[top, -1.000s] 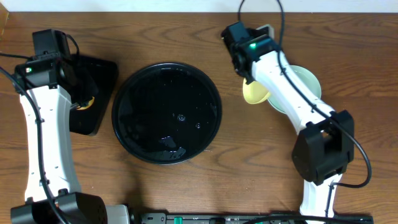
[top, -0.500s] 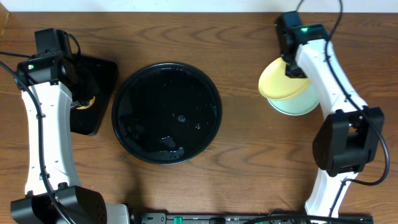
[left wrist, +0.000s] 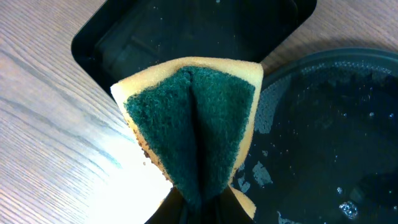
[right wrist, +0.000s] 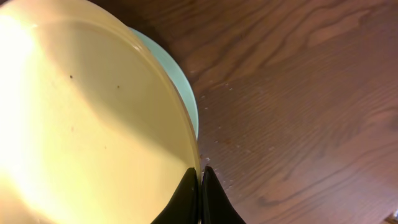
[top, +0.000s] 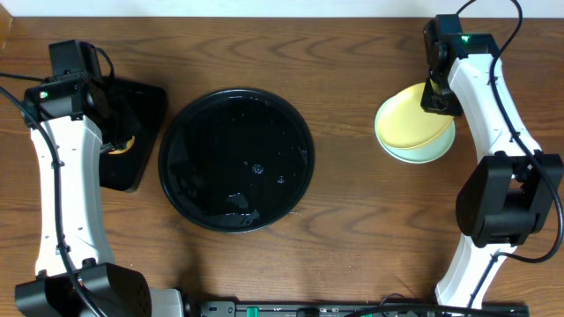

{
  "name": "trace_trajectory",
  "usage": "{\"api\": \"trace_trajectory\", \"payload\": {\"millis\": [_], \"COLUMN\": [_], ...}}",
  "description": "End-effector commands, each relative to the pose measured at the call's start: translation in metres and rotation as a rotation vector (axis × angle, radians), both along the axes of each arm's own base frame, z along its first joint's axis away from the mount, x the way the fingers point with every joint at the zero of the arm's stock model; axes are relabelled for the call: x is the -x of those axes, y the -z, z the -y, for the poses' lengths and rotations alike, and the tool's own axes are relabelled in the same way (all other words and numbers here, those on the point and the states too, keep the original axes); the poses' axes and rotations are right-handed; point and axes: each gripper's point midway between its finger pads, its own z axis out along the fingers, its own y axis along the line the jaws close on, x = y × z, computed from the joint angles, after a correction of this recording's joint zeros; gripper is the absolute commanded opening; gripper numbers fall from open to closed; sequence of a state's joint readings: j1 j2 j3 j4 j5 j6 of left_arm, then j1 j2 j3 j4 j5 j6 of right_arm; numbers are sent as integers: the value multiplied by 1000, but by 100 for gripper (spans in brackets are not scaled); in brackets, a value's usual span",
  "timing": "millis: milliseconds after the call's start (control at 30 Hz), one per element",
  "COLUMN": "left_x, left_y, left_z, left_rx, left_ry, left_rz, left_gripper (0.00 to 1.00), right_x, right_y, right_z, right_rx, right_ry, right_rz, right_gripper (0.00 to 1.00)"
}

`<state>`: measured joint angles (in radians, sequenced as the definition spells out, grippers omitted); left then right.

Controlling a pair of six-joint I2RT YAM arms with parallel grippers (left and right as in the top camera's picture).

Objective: Clean dirty plates on tray and stack at the side
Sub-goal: 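Carry the yellow plate right and lower it onto the light-blue plate, then open the right gripper to release the yellow plate on the stack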

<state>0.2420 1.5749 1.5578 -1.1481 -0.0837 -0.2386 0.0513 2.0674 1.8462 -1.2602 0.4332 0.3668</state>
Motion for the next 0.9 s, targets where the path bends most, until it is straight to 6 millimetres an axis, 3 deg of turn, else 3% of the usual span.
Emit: {"api": "trace_trajectory", "payload": {"millis": [0,167,433,600,633,667,733,767,867], "left_x": [1,2,3,4,4,4,3,3,2], "left_y": [4,4,4,4,4,4,4,4,4], "left_z": [-1,-1,-1,-1,-1,-1,-1,-1,-1], "left_rx": [4,4,6,6,6,6,6,5,4], "left_ry": [-10,-9,-10,-10,-10,-10,-10,-10,-10], "left_rz": [-12,-16,-21,-23,-22,-22,-22,-20,-15], "left_gripper": [10,10,9,8,9,8,8,8,9], "right_x": [4,11,27,32,32,32,32,32,31], "right_y": [3,21,54,65,65,65,65,65,66], "right_z": [-10,-22,-22,-21,-22,-22,-22,-22,-28], "right_rx": [-78,-152,-151,-150,-151,-151,-151,-156,-188], "right_ry": [-10,-13,14,18,18,18,18,17,-14], "right_rz": [-5,-34,-79,-91,-92,-92,-92,-92,-97], "right_gripper": [1,1,1,2,16,43,88,99,99]}}
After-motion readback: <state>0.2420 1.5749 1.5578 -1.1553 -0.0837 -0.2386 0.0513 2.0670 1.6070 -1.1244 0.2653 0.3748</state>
